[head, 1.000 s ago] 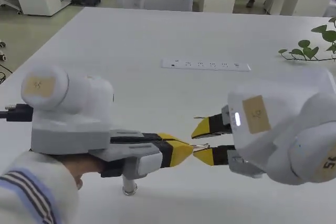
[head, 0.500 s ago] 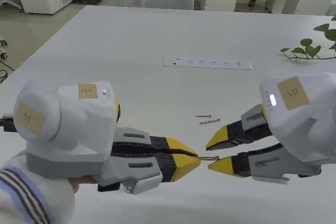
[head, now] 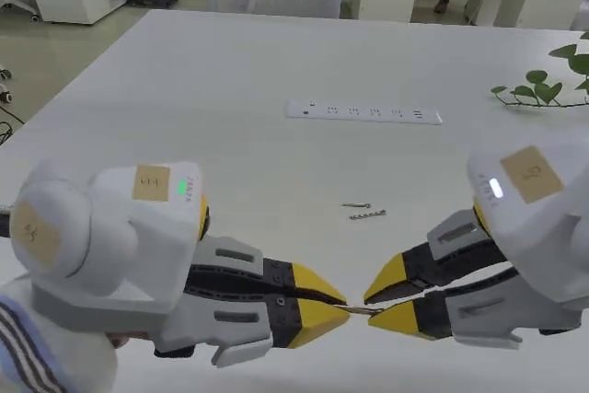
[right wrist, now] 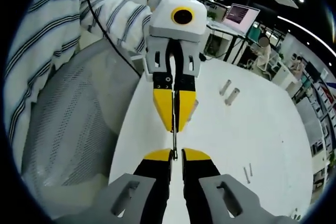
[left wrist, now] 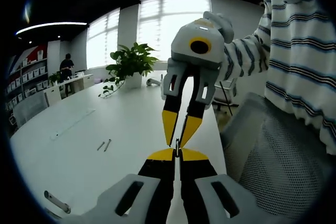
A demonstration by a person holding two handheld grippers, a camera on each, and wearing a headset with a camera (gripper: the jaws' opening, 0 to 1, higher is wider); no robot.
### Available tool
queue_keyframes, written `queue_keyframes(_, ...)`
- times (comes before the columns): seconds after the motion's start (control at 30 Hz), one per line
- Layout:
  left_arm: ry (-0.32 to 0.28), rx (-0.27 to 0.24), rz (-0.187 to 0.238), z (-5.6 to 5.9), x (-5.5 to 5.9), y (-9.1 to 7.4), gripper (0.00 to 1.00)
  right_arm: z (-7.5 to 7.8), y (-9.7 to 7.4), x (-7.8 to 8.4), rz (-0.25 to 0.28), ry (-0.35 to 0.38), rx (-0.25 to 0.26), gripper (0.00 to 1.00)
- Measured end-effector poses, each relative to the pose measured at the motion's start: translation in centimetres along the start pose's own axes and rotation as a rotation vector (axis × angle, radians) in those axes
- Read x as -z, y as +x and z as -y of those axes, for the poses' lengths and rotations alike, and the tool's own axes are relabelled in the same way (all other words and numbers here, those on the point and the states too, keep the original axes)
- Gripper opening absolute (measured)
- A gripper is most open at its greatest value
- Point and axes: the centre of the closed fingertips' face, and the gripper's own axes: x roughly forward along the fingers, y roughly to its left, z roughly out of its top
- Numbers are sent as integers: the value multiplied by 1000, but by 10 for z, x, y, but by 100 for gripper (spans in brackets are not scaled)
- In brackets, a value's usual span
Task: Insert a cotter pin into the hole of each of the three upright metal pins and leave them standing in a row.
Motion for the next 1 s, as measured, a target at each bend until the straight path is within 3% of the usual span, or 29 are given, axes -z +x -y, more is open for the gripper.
queue_keyframes(0.4,9,14,-1,6,4,-6,0,-9,3,1,-15,13,-48,6)
queue_keyframes(0.77,-12,30,-15,10,13,-11,0,-14,1,-5,31,99,-82,4)
queue_keyframes(1.0,-21,34,-17,12,13,-8,0,-14,-2,-6,25,136,-90,4)
